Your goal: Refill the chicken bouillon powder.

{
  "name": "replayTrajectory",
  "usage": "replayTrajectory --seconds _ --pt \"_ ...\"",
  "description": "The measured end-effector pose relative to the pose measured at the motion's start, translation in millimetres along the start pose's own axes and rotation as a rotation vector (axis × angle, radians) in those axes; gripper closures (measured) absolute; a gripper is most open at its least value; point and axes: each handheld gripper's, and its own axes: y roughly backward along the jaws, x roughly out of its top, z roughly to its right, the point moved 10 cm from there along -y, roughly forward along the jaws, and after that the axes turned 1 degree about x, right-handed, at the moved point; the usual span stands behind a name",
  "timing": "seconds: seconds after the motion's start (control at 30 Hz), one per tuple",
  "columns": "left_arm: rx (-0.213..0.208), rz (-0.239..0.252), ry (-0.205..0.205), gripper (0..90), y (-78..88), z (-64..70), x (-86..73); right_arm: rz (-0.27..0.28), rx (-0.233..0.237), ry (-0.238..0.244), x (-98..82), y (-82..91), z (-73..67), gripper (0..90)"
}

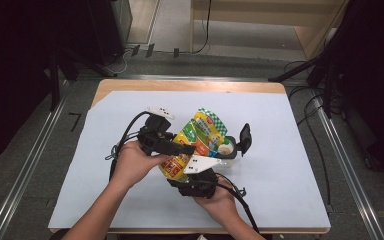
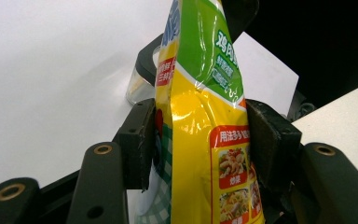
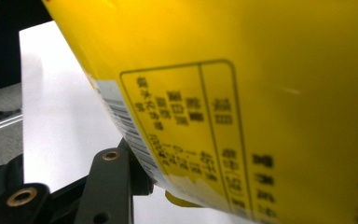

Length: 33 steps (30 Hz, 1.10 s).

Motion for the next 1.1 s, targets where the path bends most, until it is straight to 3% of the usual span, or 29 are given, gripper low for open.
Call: replayTrajectory --seconds 0.27,0.5,1.1 --pt "0.018 -0.032 0.022 48.2 0.5 -1.3 1.3 0.013 0.015 -0.009 1.7 -0.1 -0.8 55.6" --pt "0.035 -0.067 0.052 48.2 -1.8 -4.1 -1.5 0.012 0.057 -0.033 0.4 -3.5 -5.6 54.2" --pt "0.04 -0.053 0.093 48.8 -2.4 -11.0 -4.0 0.014 0.093 -0.053 1.6 -8.3 -9.6 56.1"
